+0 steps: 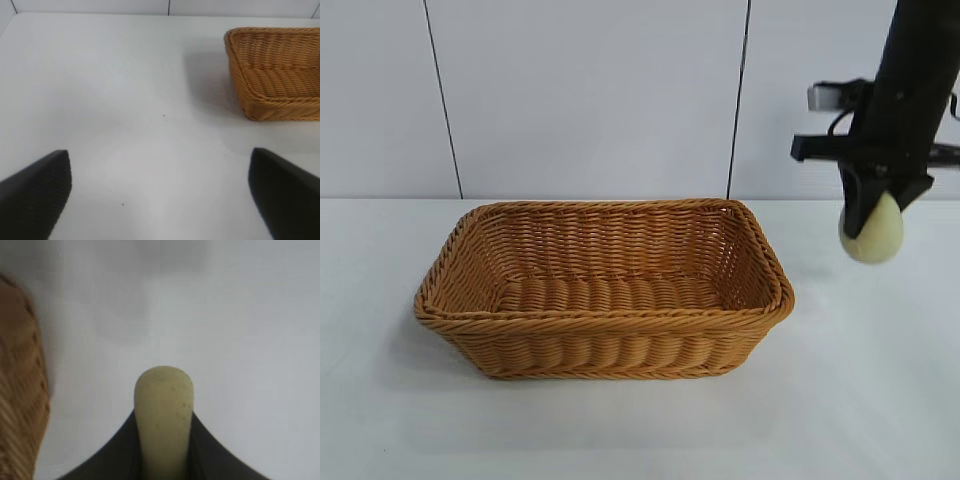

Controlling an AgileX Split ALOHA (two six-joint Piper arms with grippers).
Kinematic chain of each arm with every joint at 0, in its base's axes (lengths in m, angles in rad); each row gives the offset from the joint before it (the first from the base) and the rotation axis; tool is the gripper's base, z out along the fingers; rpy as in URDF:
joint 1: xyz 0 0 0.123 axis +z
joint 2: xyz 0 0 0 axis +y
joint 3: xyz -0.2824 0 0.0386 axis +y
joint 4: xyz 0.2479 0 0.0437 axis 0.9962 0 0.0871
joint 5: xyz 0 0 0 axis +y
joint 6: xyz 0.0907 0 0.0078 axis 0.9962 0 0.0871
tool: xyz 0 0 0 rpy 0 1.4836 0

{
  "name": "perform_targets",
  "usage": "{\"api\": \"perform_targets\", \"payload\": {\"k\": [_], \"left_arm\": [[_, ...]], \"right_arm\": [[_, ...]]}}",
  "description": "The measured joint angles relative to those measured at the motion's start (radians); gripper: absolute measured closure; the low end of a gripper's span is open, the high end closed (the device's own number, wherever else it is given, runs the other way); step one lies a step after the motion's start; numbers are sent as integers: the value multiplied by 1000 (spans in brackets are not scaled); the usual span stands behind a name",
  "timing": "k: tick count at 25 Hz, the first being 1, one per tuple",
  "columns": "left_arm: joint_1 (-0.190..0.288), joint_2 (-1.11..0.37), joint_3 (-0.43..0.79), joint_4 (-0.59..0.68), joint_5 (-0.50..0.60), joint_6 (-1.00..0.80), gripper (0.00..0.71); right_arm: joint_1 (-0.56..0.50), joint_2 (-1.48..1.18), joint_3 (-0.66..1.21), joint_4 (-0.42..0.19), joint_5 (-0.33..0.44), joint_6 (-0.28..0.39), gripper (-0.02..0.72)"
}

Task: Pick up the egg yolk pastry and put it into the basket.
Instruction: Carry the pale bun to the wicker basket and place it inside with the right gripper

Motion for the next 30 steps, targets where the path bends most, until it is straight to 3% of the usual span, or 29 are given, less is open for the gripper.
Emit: {"api": "perform_targets", "payload": {"k": [10, 20, 30], "left_arm": [[0, -3, 0, 0, 0, 0, 18], [0, -3, 0, 0, 0, 0, 18], [0, -3, 0, 0, 0, 0, 18]], "right_arm": [[19, -36, -81, 7, 16, 4, 573], [273, -36, -81, 31, 17, 4, 575], [469, 18, -83, 36, -143, 96, 575]]}}
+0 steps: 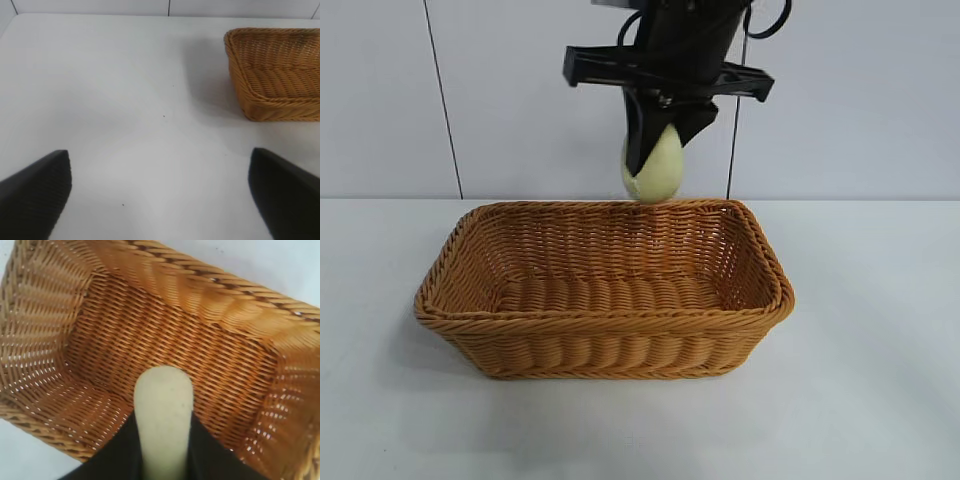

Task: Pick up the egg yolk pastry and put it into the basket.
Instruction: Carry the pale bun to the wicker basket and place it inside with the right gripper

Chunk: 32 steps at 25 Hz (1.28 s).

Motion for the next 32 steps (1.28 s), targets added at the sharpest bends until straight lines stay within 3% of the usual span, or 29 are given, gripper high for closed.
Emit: {"api": "perform_targets", "payload": {"k": [5, 15, 17, 20, 22, 28, 32], "left_arm": [[0, 0, 0, 0, 0, 0, 18], [0, 0, 0, 0, 0, 0, 18], [0, 0, 0, 0, 0, 0, 18], [0, 0, 0, 0, 0, 0, 18], [0, 0, 0, 0, 0, 0, 18], [0, 0, 0, 0, 0, 0, 18], [0, 0, 0, 0, 0, 0, 18]], "right_arm": [[18, 96, 0, 3, -71, 30, 576], [18, 233, 0, 13, -115, 36, 555], [18, 233, 0, 17, -123, 36, 456], [18, 233, 0, 22, -120, 36, 172], [18, 233, -8, 23, -96, 32, 71], [18, 233, -127, 4, 29, 7, 15], [18, 231, -265, -53, 143, 2, 15]]}}
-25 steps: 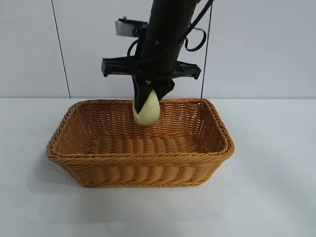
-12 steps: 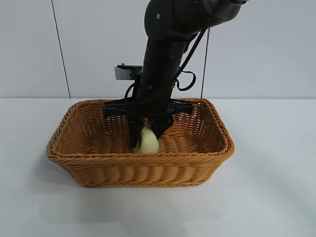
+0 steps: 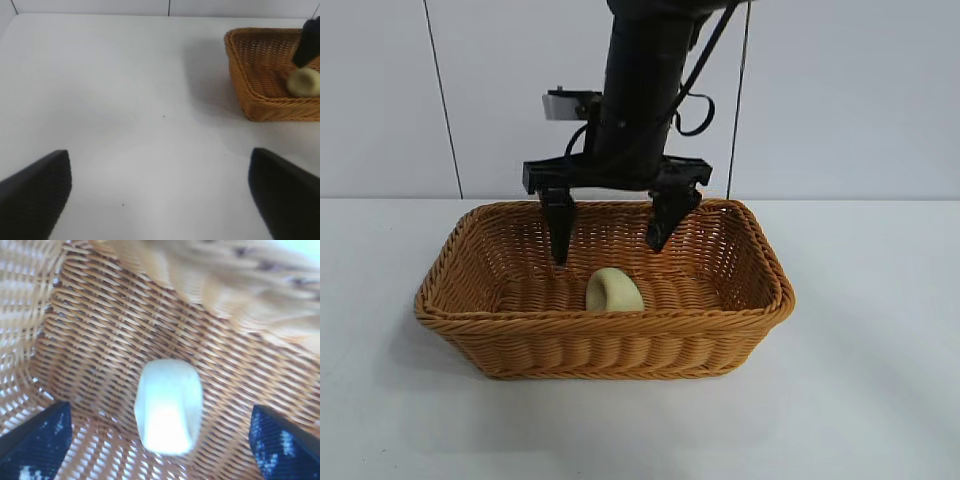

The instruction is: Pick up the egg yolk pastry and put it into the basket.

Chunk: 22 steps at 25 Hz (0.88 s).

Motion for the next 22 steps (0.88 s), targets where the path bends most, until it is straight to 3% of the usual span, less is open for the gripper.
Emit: {"api": "perform_targets", "payload": {"k": [4, 11, 22], "left_arm": [[0, 0, 0, 0, 0, 0, 18], [0, 0, 0, 0, 0, 0, 18], [0, 0, 0, 0, 0, 0, 18]], "right_arm": [[0, -18, -92, -62, 7, 0, 11], [-28, -37, -113, -91, 19, 0, 8], [-287, -37, -113, -128, 19, 0, 8]]}}
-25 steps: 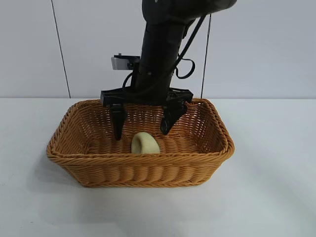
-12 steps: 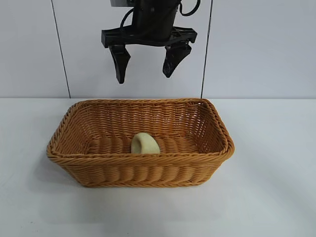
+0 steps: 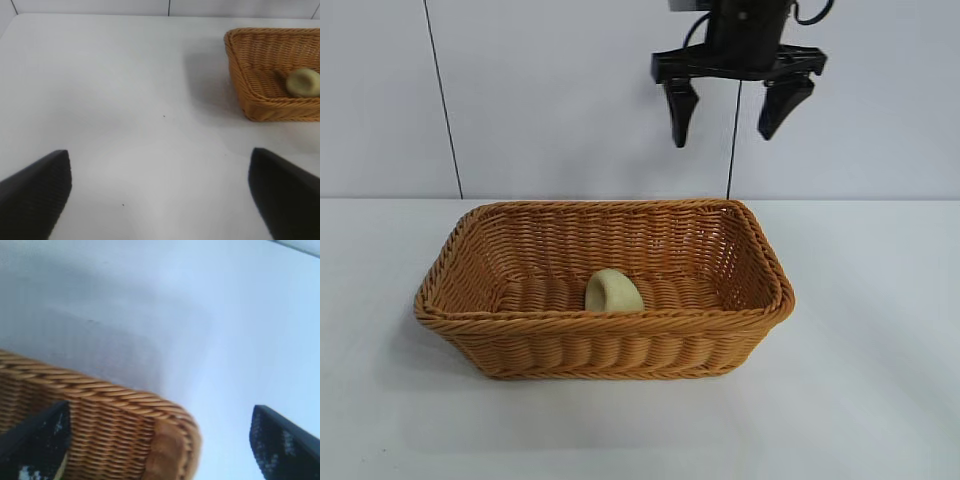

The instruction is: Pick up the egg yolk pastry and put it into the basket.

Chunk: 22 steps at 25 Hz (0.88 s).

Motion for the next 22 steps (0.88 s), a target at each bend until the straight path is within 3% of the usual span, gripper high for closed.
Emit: {"api": "perform_targets", "payload": {"k": [10, 18, 22], "left_arm": [[0, 0, 0, 0, 0, 0, 18], [0, 0, 0, 0, 0, 0, 18], [0, 0, 0, 0, 0, 0, 18]], "right_arm": [[-198, 0, 0, -4, 2, 0, 8], [-224, -3, 10, 0, 0, 0, 8], [-224, -48, 112, 1, -1, -9, 8]]}}
